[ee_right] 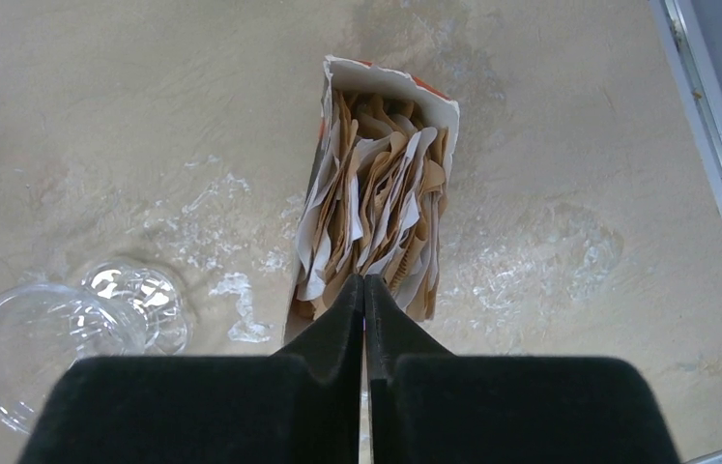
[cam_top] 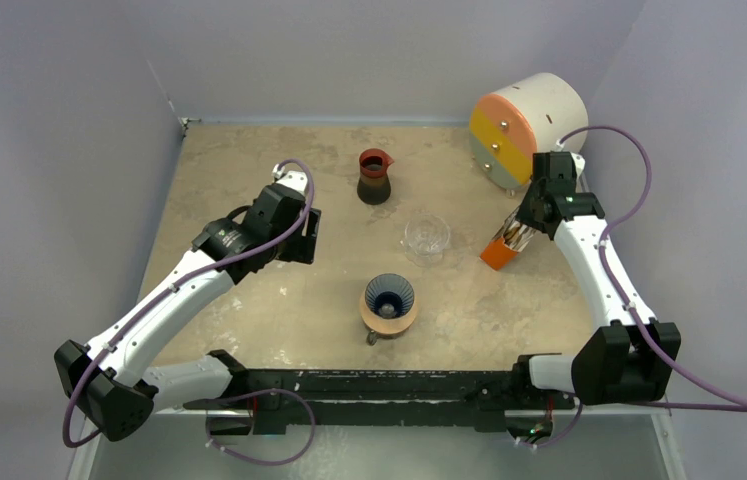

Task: Place the coffee filter in the dripper
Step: Pick up the coffee filter from the coffee filter holder.

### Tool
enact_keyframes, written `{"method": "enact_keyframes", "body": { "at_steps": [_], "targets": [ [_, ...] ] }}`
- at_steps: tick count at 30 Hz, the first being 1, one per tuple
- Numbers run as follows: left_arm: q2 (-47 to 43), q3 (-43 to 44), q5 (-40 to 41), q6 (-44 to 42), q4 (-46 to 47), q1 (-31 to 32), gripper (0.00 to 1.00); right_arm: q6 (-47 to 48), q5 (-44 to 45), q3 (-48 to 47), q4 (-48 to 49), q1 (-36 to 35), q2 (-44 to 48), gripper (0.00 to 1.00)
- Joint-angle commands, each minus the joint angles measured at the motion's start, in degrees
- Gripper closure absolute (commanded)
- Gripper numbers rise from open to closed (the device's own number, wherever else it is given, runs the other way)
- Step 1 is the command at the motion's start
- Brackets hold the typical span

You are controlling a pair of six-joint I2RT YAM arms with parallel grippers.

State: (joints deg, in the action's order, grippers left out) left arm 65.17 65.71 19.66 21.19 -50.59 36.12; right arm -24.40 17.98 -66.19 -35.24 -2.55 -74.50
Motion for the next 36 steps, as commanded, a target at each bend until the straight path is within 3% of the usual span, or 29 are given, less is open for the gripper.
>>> {"method": "enact_keyframes", "body": {
  "at_steps": [1,36],
  "targets": [
    [-1.1,-0.1,-0.2,-1.2,1.5,-0.2,0.29,0.4,-1.0,0.1,0.9,0.3,0.6,1.0],
    [-1.1,-0.1,-0.1,-1.2,1.3,-0.2,0.29,0.9,-2.8,-8.4,-0.5,0.3,3.1,1.0]
  ]
}}
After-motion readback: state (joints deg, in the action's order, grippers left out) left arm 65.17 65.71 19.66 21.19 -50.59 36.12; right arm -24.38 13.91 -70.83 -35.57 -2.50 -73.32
